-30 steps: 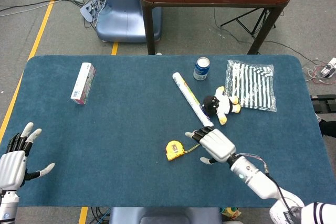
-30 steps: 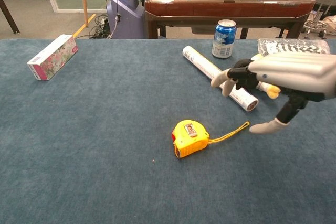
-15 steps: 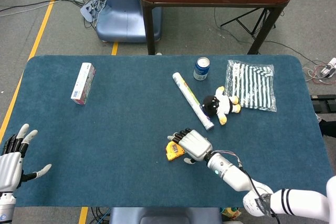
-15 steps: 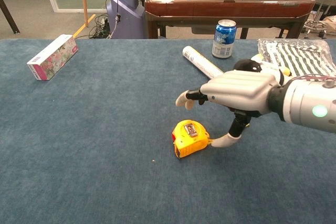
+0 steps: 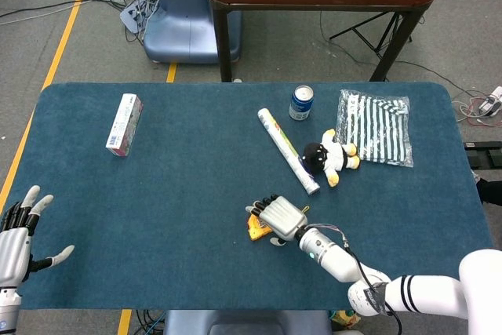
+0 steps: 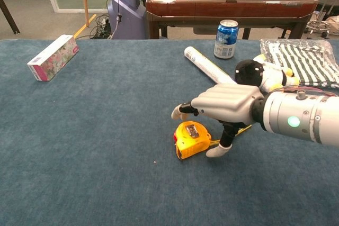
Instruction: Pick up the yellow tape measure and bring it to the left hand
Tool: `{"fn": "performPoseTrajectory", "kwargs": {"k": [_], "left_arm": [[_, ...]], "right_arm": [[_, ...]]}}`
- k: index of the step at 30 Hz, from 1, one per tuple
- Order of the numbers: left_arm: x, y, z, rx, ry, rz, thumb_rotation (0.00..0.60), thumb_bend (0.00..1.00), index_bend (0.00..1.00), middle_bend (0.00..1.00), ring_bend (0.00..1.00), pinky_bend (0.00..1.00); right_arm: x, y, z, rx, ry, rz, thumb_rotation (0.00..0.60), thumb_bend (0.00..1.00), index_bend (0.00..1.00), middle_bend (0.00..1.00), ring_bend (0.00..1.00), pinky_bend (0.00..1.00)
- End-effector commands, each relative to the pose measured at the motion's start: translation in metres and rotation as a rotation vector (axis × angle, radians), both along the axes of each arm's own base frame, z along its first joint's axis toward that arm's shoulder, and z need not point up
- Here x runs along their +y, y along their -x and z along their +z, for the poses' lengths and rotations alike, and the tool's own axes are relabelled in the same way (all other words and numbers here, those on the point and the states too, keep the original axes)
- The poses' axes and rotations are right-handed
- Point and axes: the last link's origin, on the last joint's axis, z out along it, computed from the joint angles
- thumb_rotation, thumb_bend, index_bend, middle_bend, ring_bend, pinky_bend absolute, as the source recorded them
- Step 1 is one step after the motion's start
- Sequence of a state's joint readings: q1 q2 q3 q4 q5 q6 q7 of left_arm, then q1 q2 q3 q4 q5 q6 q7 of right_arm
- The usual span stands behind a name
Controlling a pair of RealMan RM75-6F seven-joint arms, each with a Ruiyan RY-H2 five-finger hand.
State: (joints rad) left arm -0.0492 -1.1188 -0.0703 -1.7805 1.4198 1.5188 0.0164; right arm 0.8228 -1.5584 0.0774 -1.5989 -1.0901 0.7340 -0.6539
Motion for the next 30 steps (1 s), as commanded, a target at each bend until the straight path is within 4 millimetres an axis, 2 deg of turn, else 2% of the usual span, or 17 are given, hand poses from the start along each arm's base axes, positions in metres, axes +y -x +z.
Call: {"fn": "performPoseTrajectory", "kwargs": {"k": [1, 10, 19, 30], "left_arm": [[0.0001, 0.0006, 0.0, 0.0, 0.0, 0.002, 0.6, 0.11, 0.14, 0.01, 0.0, 0.0], [0.001, 0.0004, -0.0009, -0.002, 0.0, 0.0, 0.6, 0.11, 0.14, 0.01, 0.0, 0.0], [0.0022, 0.0, -0.0025, -0.002, 0.005, -0.001, 0.6, 0.11, 0.14, 0.01, 0.0, 0.0], [0.0017, 0.0019, -0.0019, -0.005, 0.001, 0.003, 0.6, 0.11, 0.14, 0.01, 0.0, 0.0]], "right_arm": [[-0.0007, 0.0001, -0.0034, 0.006, -0.002, -0.002, 0.6, 0.28, 0.16, 0.21, 0.22, 0.24], [-0.0047, 0.0031, -0.0061, 0.017, 0.01, -0.011, 0.6, 0.28, 0.19, 0.27, 0.22, 0.25], [-0.0052, 0.002, -0.0087, 0.019, 0.004, -0.006, 0.6, 0.29, 0.2, 0.28, 0.23, 0.25], [-0.0092, 0.0023, -0.0122, 0.025, 0.014, -0.008, 0.6, 0.42, 0.28, 0.34, 0.27, 0.25]]}}
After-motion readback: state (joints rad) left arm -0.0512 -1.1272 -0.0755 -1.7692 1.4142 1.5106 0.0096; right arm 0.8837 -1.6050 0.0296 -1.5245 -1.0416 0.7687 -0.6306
